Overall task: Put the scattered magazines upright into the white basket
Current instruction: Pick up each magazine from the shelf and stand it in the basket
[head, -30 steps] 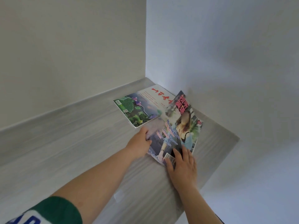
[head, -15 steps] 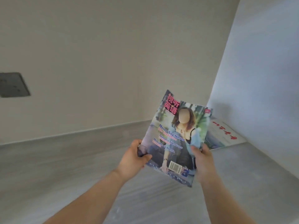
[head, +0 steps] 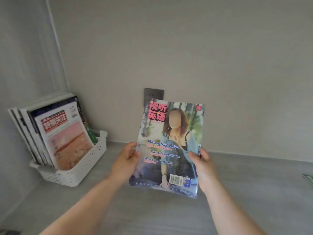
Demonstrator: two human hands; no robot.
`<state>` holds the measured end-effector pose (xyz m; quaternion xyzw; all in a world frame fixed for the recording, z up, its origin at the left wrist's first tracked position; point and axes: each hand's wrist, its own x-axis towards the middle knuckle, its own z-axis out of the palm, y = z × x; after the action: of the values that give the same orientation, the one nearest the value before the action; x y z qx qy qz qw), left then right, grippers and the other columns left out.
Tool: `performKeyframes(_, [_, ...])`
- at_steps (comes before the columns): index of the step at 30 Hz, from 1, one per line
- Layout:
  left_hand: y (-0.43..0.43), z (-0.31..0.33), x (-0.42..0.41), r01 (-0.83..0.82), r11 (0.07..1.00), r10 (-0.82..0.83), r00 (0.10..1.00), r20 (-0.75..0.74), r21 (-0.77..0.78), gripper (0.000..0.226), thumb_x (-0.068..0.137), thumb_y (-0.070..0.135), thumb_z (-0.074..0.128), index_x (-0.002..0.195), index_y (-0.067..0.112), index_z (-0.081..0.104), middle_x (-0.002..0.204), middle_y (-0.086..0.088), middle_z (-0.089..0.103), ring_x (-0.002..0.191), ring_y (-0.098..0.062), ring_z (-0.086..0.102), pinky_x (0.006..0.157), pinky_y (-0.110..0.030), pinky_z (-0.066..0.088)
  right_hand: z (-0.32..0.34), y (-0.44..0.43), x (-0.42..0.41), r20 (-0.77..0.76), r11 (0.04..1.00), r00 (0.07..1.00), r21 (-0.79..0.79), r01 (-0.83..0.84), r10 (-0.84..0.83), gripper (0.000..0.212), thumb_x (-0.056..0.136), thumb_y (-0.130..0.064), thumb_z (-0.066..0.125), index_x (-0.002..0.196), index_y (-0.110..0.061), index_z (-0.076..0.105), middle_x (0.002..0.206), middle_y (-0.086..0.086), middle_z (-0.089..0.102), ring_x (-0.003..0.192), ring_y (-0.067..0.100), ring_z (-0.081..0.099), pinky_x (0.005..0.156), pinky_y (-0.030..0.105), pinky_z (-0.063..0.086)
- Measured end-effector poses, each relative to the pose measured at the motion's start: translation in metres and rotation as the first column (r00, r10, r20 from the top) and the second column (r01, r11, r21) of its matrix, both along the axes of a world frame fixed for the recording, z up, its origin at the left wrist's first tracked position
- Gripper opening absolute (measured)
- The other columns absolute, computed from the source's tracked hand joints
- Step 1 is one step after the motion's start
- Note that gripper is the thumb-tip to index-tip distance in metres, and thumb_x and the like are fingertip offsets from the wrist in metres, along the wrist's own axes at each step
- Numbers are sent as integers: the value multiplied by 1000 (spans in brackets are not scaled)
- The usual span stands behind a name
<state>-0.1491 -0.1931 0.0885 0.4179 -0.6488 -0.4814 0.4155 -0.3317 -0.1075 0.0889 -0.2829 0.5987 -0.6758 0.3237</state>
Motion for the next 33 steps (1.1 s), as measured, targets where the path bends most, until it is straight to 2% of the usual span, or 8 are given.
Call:
performKeyframes(2, [-21, 0, 35, -79, 992, 85, 995, 61, -102, 26, 84, -7, 44, 101, 10, 52, 86, -5, 59, 75, -22, 54, 63, -25, 41, 0, -30, 35, -21, 999, 998, 11, -52, 52, 21, 83, 2, 53, 80, -19, 60, 77, 3, 64, 69, 19, 59, 68, 31, 48])
performKeyframes(5, [-46, -1, 86, -188, 953, 228, 962, 153, -240, 26, 79, -10, 49, 87, 15, 53, 77, 3, 55, 75, -16, 50, 55, -9, 34, 0, -69, 79, -54, 990, 989, 32, -134, 135, 23, 82, 6, 52, 79, -14, 62, 71, 1, 64, 64, 15, 58, 55, 18, 51])
performKeyframes(9, [-72, -2, 137, -279, 917, 328, 935, 139, -286, 22, 75, -12, 54, 84, 7, 60, 84, 1, 57, 74, -18, 50, 66, -17, 36, 7, -115, 122, -63, 978, 978, 77, -194, 199, 23, 79, 6, 55, 79, -15, 66, 60, -4, 68, 53, 9, 62, 49, 18, 51])
performKeyframes(13, [-91, -3, 171, -387, 897, 397, 918, 6, -213, 21, 78, -6, 56, 81, 14, 61, 73, 2, 61, 65, -20, 54, 63, -21, 44, 20, -155, 157, -107, 972, 968, 94, -216, 225, 18, 78, 7, 56, 85, -6, 66, 95, 28, 67, 72, 21, 56, 62, 27, 47])
performKeyframes(17, [-108, -9, 196, -455, 878, 447, 890, -89, -150, 26, 80, -7, 54, 89, 18, 58, 73, 11, 58, 63, -17, 54, 61, -28, 48, 24, -191, 187, -148, 965, 954, 81, -250, 260, 11, 78, 6, 56, 85, 5, 65, 101, 39, 60, 74, 23, 53, 63, 29, 45])
performKeyframes(20, [-121, -10, 210, -556, 808, 544, 831, -117, -193, 23, 78, -5, 57, 89, 15, 56, 72, 12, 56, 67, -3, 52, 57, 2, 38, 26, -219, 206, -167, 958, 944, 64, -279, 286, 9, 79, 3, 56, 84, 4, 63, 81, 25, 64, 72, 23, 55, 65, 30, 47])
performKeyframes(26, [-136, -21, 219, -592, 777, 572, 806, -153, -213, 26, 79, -1, 58, 84, 24, 53, 74, 15, 58, 62, 14, 55, 59, 1, 39, 13, -258, 227, -213, 944, 920, 79, -320, 329, 18, 82, 5, 50, 87, -7, 63, 86, 12, 61, 81, 23, 57, 78, 38, 49])
performKeyframes(33, [-147, -29, 214, -619, 728, 609, 782, -137, -296, 26, 77, -4, 59, 77, 21, 53, 69, 20, 53, 63, 4, 52, 58, -2, 41, 15, -288, 225, -145, 948, 938, 16, -317, 316, 22, 84, 4, 50, 78, -14, 62, 69, 0, 61, 60, 12, 59, 56, 21, 53])
